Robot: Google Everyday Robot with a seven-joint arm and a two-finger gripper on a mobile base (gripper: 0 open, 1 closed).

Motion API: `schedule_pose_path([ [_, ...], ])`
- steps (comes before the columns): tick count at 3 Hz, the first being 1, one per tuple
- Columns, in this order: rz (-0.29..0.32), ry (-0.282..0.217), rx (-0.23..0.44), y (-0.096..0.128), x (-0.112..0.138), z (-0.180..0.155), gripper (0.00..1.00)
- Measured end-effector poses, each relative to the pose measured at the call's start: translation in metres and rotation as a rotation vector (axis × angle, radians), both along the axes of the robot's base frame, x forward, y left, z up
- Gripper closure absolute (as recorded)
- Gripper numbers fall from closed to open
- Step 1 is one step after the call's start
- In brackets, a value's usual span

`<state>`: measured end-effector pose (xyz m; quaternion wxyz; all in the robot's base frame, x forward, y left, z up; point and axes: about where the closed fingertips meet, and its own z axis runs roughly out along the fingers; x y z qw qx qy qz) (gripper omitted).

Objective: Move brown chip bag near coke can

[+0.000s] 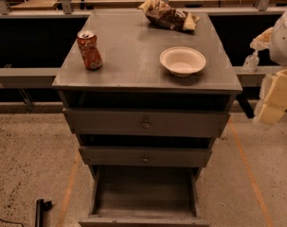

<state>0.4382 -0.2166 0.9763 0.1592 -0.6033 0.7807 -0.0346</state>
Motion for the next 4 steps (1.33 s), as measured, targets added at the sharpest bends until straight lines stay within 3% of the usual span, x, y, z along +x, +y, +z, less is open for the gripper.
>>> schedule_pose_path([
  [1,0.000,0.000,0.000,0.000,0.000,0.000,0.00],
  [2,-0.021,-0.055,0.052,-0.003,0.034,0.000,0.00],
  [3,-0.032,-0.222,0.267,-0.013,0.123,0.003,0.00],
  [4,-0.060,-0.371,0.436,-0.016,0.187,0.010,0.00],
])
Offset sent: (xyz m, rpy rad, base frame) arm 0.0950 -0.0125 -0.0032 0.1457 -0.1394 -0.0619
